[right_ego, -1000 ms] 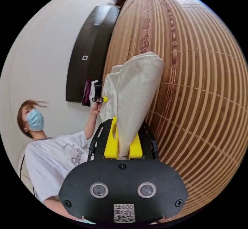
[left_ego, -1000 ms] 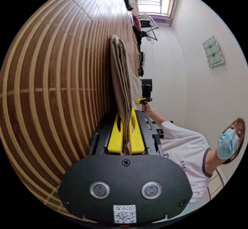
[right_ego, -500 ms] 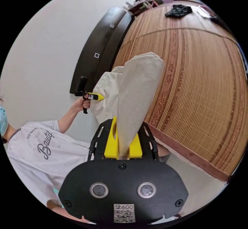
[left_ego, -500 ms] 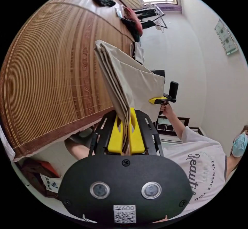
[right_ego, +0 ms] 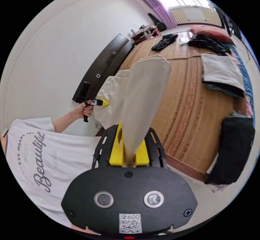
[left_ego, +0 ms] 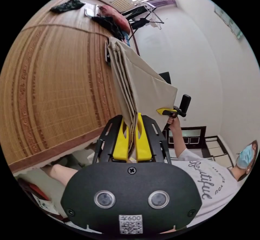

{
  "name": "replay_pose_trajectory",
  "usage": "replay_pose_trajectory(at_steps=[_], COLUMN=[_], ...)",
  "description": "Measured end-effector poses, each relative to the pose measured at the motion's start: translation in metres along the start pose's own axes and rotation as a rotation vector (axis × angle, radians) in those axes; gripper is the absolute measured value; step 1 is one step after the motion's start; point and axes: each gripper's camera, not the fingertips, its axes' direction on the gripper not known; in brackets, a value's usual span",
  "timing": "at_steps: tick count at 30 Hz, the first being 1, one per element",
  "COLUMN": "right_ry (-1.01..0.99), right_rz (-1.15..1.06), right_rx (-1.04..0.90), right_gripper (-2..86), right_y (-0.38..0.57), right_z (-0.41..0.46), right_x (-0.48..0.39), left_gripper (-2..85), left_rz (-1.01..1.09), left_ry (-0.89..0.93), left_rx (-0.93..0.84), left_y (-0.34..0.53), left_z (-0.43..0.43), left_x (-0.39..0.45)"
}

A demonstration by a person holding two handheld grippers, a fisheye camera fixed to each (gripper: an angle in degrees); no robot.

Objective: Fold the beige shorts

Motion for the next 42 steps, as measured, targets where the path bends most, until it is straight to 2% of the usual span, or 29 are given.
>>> replay_pose_trajectory(at_steps=[3, 5, 9, 13, 18, 23, 27, 32, 33, 38, 39, 42], right_ry=[0.044, 0.015, 0.011, 0.006, 0.127, 0.166, 0.145, 0.054, 0.043, -0.006, -0.012, -0.049], right_rz=[0.056, 0.170, 0.215, 0.260, 0.294, 0.218, 0.117, -0.009, -0.018, -0.096, -0.092, 0.001], right_rx=[0.027, 0.071, 0.120, 0.117, 0.092, 0.037, -0.003, -0.057, -0.064, -0.165, -0.172, -0.192], right_gripper=[-0.3, -0.3, -0.3, -0.3, -0.3, -0.3, -0.2, -0.1, 0.0, 0.7, 0.8, 2.3], right_y=[0.052, 0.084, 0.114, 0.117, 0.105, 0.058, 0.002, -0.122, -0.137, -0.257, -0.267, -0.298], right_z=[-0.063, -0.107, -0.144, -0.149, -0.164, -0.206, -0.219, -0.223, -0.221, -0.187, -0.181, -0.145], right_x=[-0.004, 0.002, -0.006, -0.012, -0.044, -0.060, -0.050, 0.012, 0.022, 0.106, 0.116, 0.172], left_gripper=[2.3, 2.3, 2.5, 2.5, 2.5, 2.5, 2.5, 2.7, 2.8, 3.6, 3.7, 4.6], left_rz=[0.078, 0.222, 0.332, 0.345, 0.365, 0.235, 0.212, 0.151, 0.147, 0.107, 0.120, 0.102], left_ry=[-0.050, -0.121, -0.140, -0.155, -0.130, -0.024, -0.042, -0.080, -0.085, -0.145, -0.160, -0.198], left_rx=[-0.085, -0.119, -0.135, -0.161, -0.210, -0.100, -0.050, 0.092, 0.107, 0.164, 0.164, 0.166], left_y=[-0.030, -0.042, -0.051, -0.082, -0.141, -0.170, -0.225, -0.338, -0.353, -0.497, -0.512, -0.567], left_z=[0.080, 0.117, 0.133, 0.121, 0.097, 0.013, -0.059, -0.167, -0.176, -0.231, -0.235, -0.251], left_x=[0.013, 0.027, -0.026, -0.171, -0.352, -0.553, -0.677, -0.871, -0.895, -1.127, -1.152, -1.298])
